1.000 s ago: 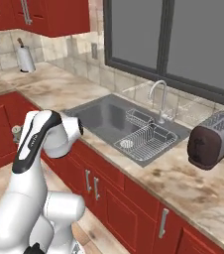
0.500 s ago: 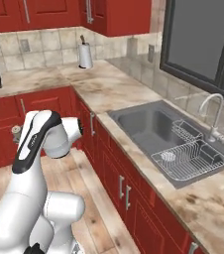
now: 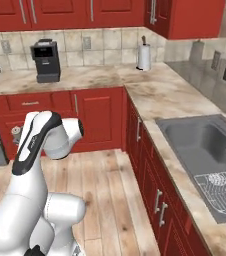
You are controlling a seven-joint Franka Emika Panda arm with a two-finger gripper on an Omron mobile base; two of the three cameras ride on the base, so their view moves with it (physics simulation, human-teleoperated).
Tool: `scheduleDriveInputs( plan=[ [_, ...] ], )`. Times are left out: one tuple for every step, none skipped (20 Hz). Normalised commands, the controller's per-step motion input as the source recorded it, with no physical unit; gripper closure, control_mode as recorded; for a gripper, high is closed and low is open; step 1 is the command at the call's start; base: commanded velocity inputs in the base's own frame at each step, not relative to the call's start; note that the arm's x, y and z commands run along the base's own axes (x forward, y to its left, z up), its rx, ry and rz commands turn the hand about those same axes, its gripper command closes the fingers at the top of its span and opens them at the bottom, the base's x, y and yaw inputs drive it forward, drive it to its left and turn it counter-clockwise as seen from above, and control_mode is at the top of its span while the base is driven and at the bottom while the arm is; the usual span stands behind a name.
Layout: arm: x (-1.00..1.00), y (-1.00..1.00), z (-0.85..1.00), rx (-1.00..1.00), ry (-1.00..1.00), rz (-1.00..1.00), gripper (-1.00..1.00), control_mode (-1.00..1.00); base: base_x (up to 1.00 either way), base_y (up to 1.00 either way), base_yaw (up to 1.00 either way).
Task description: Pick the candle and candle from the dining table and place them in the open cabinet. Close the cabinet after placing the objects.
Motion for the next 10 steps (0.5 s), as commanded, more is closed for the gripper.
scheduleDriveInputs(
  plan=[
    [0.0,0.0,0.0,0.0,0.0,0.0,1.0,1.0,0.03,0.41,0.48],
    [0.0,0.0,0.0,0.0,0.0,0.0,1.0,1.0,0.03,0.4,0.48],
    [0.0,0.0,0.0,0.0,0.0,0.0,1.0,1.0,0.06,0.37,0.48],
    [0.0,0.0,0.0,0.0,0.0,0.0,1.0,1.0,0.05,0.4,0.47],
    [0.0,0.0,0.0,0.0,0.0,0.0,1.0,1.0,0.06,0.42,0.46],
    [0.0,0.0,0.0,0.0,0.0,0.0,1.0,1.0,0.04,0.4,0.47],
    [0.0,0.0,0.0,0.0,0.0,0.0,1.0,1.0,0.08,0.37,0.47],
    [0.0,0.0,0.0,0.0,0.0,0.0,1.0,1.0,0.08,0.39,0.46],
    [0.0,0.0,0.0,0.0,0.0,0.0,1.0,1.0,0.09,0.41,0.45],
    [0.0,0.0,0.0,0.0,0.0,0.0,1.0,1.0,0.09,0.41,0.45]
  ],
)
